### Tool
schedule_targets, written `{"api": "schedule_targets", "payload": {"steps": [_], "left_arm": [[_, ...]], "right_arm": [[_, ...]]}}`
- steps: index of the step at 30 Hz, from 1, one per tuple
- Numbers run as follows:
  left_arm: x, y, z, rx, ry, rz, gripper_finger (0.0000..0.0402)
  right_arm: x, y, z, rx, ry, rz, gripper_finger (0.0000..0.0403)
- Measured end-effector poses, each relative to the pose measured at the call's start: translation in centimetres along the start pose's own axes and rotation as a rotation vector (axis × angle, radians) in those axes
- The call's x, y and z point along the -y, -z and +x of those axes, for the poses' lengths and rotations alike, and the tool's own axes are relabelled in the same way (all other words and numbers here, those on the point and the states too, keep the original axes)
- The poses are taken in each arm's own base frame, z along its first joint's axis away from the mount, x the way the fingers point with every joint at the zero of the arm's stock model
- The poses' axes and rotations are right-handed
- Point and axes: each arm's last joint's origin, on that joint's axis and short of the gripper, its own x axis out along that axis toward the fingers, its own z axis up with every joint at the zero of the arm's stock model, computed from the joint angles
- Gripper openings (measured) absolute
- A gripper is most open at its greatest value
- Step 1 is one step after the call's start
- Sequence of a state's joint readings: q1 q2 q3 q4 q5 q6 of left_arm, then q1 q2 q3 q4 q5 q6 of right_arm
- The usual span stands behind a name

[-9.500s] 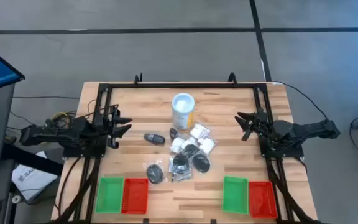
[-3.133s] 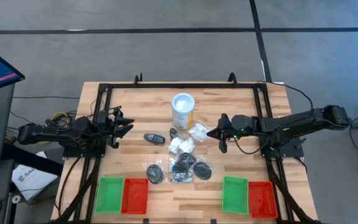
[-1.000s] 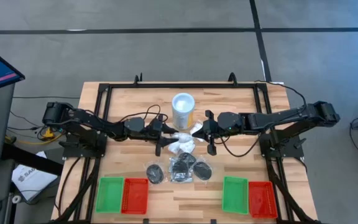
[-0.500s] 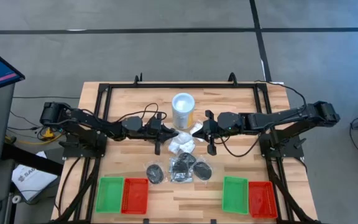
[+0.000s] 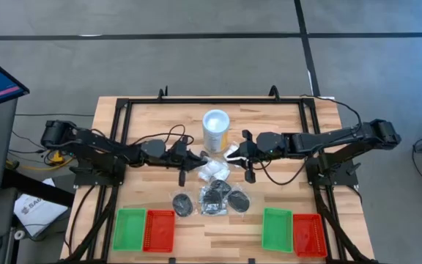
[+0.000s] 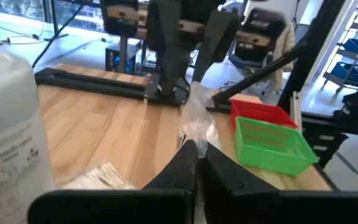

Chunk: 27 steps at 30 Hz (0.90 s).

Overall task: Pick & Place Travel size toiletries
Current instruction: Put the cotton pack into the left green bin

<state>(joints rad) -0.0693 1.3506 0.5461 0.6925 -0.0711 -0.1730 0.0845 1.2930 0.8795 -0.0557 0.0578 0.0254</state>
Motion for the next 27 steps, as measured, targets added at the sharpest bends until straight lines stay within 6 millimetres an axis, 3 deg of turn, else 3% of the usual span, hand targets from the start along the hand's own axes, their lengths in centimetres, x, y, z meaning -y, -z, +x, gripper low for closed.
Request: {"api": "schedule_targets", "payload": {"steps": [9,19,27], "left_arm": [[2.8,-1.1,-4.4,-0.17,0.049,-0.102,0.0],[5.7,-1.0,-8.2,-0.31,0.158,-0.24,0.0],[7.6,0.0,-9.8,-0.436,0.214,-0.355,0.0]], "right_arm": [[0.3,0.2,0.0,-0.02,0.009,-0.005,0.0121],[0.3,0.3,0.0,-0.036,0.008,-0.006,0.0122],[0.2,0.4,0.0,-0.038,0.006,-0.006,0.0123]]}}
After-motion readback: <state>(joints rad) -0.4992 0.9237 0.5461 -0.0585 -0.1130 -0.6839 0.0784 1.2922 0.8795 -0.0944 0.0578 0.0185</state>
